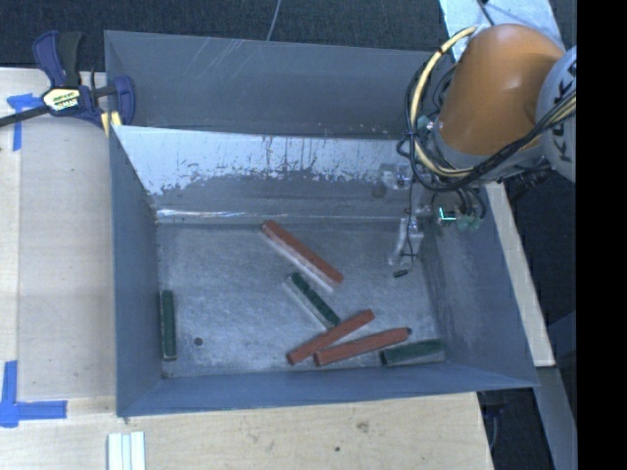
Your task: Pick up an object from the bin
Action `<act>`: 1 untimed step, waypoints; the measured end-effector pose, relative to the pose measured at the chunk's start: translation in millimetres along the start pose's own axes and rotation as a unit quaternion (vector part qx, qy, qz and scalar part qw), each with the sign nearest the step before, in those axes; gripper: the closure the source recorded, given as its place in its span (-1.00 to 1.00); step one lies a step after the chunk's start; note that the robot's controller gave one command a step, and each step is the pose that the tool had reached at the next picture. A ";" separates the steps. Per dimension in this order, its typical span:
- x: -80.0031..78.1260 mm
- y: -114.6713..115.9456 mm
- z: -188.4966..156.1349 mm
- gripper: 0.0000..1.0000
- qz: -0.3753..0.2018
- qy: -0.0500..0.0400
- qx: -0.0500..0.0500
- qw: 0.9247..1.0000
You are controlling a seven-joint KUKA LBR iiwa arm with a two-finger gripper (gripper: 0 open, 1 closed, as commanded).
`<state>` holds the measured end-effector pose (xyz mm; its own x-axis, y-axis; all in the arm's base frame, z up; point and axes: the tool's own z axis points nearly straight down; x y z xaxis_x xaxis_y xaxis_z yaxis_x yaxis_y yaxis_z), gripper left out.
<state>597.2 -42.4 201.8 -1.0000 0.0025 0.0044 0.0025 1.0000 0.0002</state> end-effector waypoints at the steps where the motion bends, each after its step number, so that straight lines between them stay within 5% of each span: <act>1: -1.6 0.1 -5.0 -1.00 -0.001 -0.004 0.000 1.000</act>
Offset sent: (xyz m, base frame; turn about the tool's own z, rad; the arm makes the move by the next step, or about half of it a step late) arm -0.1062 0.0044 -0.1318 -0.1731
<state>598.9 -42.3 206.7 -1.0000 0.0013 -0.0043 0.0013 1.0000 -0.0005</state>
